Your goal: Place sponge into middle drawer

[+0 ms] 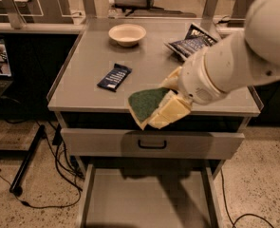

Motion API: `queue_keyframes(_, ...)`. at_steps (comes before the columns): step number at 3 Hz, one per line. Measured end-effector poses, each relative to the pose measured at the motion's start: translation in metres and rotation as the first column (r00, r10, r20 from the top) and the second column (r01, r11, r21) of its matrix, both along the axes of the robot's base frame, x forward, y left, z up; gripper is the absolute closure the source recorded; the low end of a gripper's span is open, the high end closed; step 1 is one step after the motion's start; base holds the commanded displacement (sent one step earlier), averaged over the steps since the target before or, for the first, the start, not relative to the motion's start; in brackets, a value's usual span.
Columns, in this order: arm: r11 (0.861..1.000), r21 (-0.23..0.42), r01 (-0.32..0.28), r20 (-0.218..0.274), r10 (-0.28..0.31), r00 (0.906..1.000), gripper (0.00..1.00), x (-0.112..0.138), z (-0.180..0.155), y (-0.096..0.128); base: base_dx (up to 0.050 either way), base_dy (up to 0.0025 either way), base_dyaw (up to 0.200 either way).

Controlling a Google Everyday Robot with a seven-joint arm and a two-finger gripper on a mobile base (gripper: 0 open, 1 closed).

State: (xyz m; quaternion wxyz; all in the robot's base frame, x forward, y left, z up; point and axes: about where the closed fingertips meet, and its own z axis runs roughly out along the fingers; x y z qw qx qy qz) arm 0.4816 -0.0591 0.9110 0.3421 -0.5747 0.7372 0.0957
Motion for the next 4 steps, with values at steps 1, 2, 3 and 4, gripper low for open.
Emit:
queue_keyframes(1,0.987,-0.004,0.158,0.037,-0.158,0.9868,1.00,-0.024,-0.020,-0.003,0.000,0.00000,0.000)
queue_keyframes(2,0.948,0.027,0.316,0.046,-0.317,0.9473,1.00,-0.031,-0.051,-0.012,0.000,0.00000,0.000)
queue_keyframes(3,0.895,0.103,0.435,0.073,-0.443,0.8938,1.00,-0.028,-0.070,-0.022,0.000,0.00000,0.000)
queue_keyframes(4,0.895,0.103,0.435,0.073,-0.443,0.8938,1.00,-0.028,-0.070,-0.022,0.000,0.00000,0.000)
